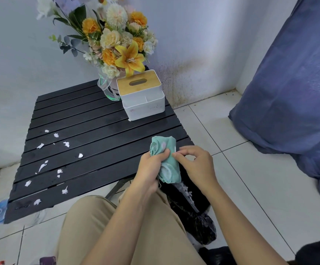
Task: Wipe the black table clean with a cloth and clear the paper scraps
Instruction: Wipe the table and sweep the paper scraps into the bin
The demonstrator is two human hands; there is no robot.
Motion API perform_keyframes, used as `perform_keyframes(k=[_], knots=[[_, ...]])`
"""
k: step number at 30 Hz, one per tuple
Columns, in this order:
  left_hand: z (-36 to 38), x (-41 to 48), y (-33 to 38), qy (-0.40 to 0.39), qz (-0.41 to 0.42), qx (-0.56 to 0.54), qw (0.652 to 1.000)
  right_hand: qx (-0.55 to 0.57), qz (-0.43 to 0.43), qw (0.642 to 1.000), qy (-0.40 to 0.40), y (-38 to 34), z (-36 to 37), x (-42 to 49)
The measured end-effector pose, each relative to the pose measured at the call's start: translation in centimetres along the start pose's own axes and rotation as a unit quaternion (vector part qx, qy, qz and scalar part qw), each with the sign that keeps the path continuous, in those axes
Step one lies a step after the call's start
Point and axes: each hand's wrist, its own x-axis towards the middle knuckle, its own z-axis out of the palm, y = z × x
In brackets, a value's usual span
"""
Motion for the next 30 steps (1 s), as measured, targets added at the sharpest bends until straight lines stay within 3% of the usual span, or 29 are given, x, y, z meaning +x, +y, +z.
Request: perform_keyframes(k=[4,8,14,17,21,24,25,28,30], knots=[[-0.4,0.2,0.7,0.021,0.012,0.000,1.000,-0.035,0.025,0.999,0.025,0.3,-0.6,-0.2],[-1.9,0.9,2.3,0.068,0.036,-0.016,0.997,-0.109,0.068,0.992,-0.016,1.5,-1.5,-0.5],[-2.6,0.6,2.6,0.059,0.039,0.004,0.997,-0.142,0.109,0.983,-0.045,2.3,-1.3,-0.6],[-2.7,0.3,2.4,0.046,0.044,-0.004,0.998,-0.134,0.095,0.986,-0.020,1.9,-1.4,-0.7],[-3.3,-0.7,2.9,-0.009,0.038,-0.009,0.999,-0.014,0.002,0.999,0.038,-1.0,-0.9,-0.7],[-4.3,-1.6,3.9,-0.074,0.030,-0.052,0.995,0.129,0.011,0.991,-0.040,-3.7,1.1,0.3],[-4.7,-1.9,4.3,-0.089,0.031,-0.067,0.993,0.205,0.042,0.973,-0.100,-4.5,2.1,0.7],[-6.2,-2.0,5.4,-0.087,0.053,-0.104,0.989,0.393,0.118,0.874,-0.260,-6.9,5.4,1.3],[-7.7,-1.6,6.1,-0.002,0.112,-0.086,0.990,0.423,0.151,0.845,-0.290,-8.4,8.0,1.4]])
